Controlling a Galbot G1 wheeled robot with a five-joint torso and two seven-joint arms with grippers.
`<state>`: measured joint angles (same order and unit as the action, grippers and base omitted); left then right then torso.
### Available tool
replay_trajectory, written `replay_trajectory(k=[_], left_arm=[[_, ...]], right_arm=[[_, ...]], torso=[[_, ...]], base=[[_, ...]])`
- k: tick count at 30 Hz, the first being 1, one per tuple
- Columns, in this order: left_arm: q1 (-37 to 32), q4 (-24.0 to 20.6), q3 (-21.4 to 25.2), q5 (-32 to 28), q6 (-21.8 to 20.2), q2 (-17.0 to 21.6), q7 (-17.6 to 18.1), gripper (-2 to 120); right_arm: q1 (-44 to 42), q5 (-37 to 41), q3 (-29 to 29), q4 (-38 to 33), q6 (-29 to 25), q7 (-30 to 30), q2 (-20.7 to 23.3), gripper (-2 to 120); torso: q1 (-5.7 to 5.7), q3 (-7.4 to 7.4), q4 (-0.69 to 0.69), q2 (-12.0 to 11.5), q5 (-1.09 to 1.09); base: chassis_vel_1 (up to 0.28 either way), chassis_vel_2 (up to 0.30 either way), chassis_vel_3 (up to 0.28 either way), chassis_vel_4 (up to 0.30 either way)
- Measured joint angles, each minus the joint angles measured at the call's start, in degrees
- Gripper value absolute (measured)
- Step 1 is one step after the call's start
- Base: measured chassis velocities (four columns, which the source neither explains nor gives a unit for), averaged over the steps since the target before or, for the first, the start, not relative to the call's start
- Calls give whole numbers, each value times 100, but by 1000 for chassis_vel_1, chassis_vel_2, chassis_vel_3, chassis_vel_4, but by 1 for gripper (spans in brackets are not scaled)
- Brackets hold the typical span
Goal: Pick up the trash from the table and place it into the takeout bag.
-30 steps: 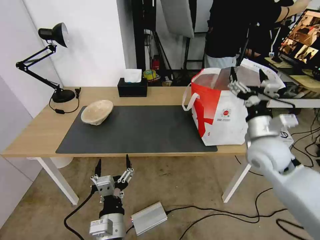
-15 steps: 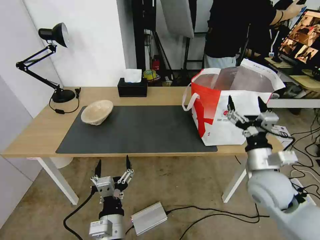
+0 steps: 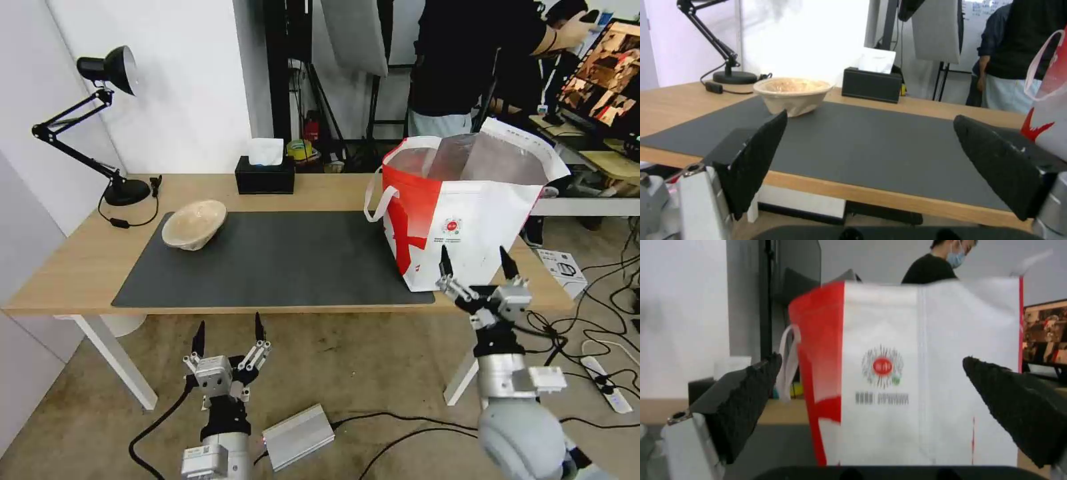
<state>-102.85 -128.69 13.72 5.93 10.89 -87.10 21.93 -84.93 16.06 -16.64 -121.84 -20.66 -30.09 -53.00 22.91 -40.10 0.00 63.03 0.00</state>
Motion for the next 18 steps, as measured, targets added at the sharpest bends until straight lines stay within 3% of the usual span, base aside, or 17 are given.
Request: replay_trajectory(k=[18], left_arm=[[59,81,-16,2,8,-51,-2,100]], right_arm=[[-424,-523,300,387,-354,-62,-391,100]], torso=[[1,0,0,0,0]], base=[[0,0,0,0]])
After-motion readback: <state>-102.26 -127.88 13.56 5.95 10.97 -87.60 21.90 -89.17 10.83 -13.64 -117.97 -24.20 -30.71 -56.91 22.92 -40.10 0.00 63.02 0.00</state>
